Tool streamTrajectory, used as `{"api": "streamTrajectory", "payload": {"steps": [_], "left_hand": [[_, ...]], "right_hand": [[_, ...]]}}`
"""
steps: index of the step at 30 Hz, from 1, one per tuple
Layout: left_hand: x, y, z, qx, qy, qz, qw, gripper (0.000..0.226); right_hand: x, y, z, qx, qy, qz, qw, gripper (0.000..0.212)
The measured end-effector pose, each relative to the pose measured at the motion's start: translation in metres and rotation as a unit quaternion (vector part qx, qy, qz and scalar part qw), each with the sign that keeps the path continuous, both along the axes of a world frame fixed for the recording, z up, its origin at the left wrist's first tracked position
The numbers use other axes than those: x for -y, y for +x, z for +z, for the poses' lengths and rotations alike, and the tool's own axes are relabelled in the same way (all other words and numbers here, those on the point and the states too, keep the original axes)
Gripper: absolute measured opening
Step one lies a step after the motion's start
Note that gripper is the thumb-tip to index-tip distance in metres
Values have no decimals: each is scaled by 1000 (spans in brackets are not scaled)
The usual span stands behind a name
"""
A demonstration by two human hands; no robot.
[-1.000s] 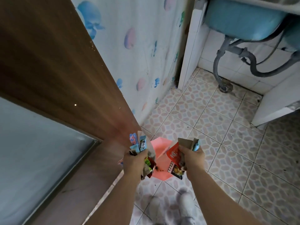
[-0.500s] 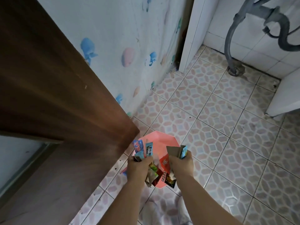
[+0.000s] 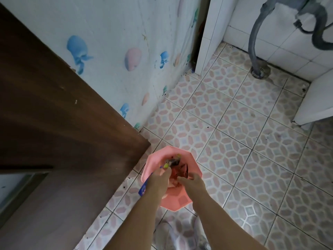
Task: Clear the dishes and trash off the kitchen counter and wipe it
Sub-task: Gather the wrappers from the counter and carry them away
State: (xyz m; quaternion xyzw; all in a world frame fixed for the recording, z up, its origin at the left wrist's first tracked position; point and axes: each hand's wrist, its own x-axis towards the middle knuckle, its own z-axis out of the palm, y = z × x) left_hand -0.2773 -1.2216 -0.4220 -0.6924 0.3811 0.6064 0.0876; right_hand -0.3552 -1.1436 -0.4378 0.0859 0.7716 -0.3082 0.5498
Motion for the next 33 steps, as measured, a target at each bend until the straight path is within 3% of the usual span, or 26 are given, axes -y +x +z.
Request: {"api": "streamTrajectory", "payload": {"steps": [5,11,12,15,16,18,21,25,29,33], "left_hand": [[1,1,39,0,-3,34,999,18],[-7,8,100,-11,-12,68,998,18],[-8,8,108,-18,-15,66,998,21],[-12,5,155,-37,-11,40,998,66],[-13,4,165,-45,-12,39,998,64],[-12,3,183,-42,-29,46,998,30],[-12,3,218,-69,-32,8,997,25],[-12,10,260,-79,-96,-49,991,22],[-9,11,302,-101,-142,-93,980,40],[-13,0,332,-116,-150,-122,974,28]], "right_hand": [[-8,1,42,-4,-1,23,1000,48],[-14,1,108,-16,-9,31,999,39],[-14,0,116,-16,-15,24,999,36],[-16,-5,158,-19,-39,11,999,13],[-15,-7,172,-24,-49,5,999,6],[-16,-8,197,-34,-58,-5,998,1],[-21,-7,223,-58,-68,-13,996,32],[-32,-3,264,-82,-81,-40,992,39],[-44,2,307,-120,-112,-66,984,38],[-62,-1,338,-151,-138,-98,974,43]]}}
